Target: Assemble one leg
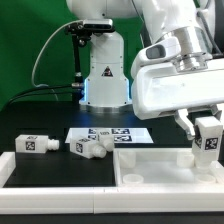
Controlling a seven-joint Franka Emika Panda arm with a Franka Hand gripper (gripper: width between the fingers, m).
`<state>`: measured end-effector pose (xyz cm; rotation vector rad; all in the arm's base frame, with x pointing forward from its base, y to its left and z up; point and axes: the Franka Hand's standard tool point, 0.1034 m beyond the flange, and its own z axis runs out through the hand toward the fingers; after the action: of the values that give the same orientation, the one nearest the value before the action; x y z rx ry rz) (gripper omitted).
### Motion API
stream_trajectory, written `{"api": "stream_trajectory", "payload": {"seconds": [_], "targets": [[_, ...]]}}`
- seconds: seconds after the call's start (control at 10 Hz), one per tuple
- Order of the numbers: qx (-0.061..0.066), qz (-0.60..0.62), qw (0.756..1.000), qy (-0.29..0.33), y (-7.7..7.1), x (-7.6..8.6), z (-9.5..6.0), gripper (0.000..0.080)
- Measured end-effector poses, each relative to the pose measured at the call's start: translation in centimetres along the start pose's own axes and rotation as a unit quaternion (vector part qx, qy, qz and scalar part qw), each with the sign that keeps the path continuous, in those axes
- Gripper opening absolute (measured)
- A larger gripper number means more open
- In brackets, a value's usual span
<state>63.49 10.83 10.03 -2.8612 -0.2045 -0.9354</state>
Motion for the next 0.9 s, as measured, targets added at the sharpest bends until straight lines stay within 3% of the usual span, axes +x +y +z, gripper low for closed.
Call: {"api": "stream_trajectory", "payload": {"seconds": [0.3, 0.7, 0.9], "targets": [[0.002, 0.003, 1.000, 0.001, -0.2, 0.3, 0.7, 0.0285], [-0.002, 0.006, 1.000, 0.003, 0.2, -0.4, 1.3, 0.0285], [-0.001, 0.006, 1.000, -0.006, 0.1, -1.5, 1.9, 0.0285]]}}
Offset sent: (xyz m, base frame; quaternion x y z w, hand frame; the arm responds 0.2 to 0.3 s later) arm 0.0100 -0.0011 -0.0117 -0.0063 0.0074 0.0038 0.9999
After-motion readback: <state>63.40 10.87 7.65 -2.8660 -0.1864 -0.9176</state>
